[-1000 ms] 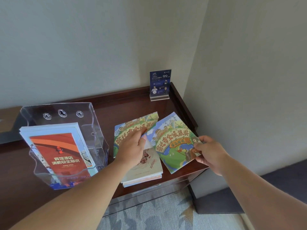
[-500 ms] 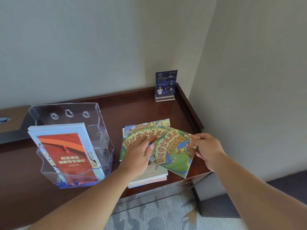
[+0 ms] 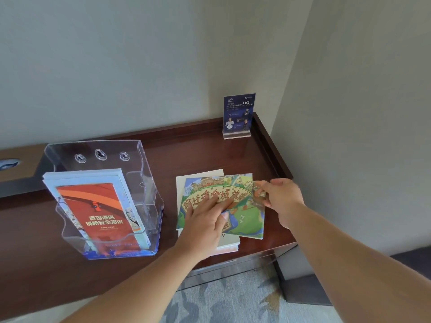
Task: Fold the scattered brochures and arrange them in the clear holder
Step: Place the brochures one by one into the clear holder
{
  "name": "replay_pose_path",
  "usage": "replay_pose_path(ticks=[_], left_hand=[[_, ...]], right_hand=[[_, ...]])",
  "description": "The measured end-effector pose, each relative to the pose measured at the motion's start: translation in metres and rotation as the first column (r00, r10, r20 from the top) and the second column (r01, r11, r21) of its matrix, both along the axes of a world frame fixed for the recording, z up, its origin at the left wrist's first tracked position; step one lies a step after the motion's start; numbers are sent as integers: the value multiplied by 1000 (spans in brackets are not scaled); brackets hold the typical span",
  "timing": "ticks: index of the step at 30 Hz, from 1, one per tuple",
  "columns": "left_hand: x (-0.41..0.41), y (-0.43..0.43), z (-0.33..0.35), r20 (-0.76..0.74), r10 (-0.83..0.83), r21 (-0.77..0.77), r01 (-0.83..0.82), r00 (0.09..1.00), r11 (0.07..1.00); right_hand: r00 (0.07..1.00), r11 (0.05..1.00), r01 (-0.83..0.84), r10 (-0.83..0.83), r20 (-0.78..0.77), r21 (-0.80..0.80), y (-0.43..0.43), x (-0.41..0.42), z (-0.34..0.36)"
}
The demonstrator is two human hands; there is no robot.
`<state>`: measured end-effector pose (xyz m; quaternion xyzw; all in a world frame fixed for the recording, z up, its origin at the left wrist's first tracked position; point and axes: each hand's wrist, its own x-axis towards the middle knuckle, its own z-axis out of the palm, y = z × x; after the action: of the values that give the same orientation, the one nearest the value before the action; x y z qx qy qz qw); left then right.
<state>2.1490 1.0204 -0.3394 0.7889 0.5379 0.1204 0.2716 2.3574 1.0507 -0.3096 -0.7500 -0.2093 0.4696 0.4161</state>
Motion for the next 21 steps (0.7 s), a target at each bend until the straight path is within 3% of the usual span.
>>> replay_pose_path(ticks=[3,7,11,16,21], left_hand=[[0,3,1,24,26,-28,-25,999,999],[5,-6,3,45,-15,-30,16,999,999],[5,-11,2,65,-13,-40,15,998,999],[10,-19,2,108,-63,-55,70,992,996],[13,-23,-5,-45,-122,-39,121,991,992]], right_hand=[[986,986,-138,128,-110,-93,-7,-1,2],[999,990,-42,39,-27,-132,-8,1,-1],[992,986,-114,107,-60,-120,-4,-5,1],[986,988,-137,143,86,-75,-1,-11,2],[986,992,-119,124,111,-51,-5,-14,-1]])
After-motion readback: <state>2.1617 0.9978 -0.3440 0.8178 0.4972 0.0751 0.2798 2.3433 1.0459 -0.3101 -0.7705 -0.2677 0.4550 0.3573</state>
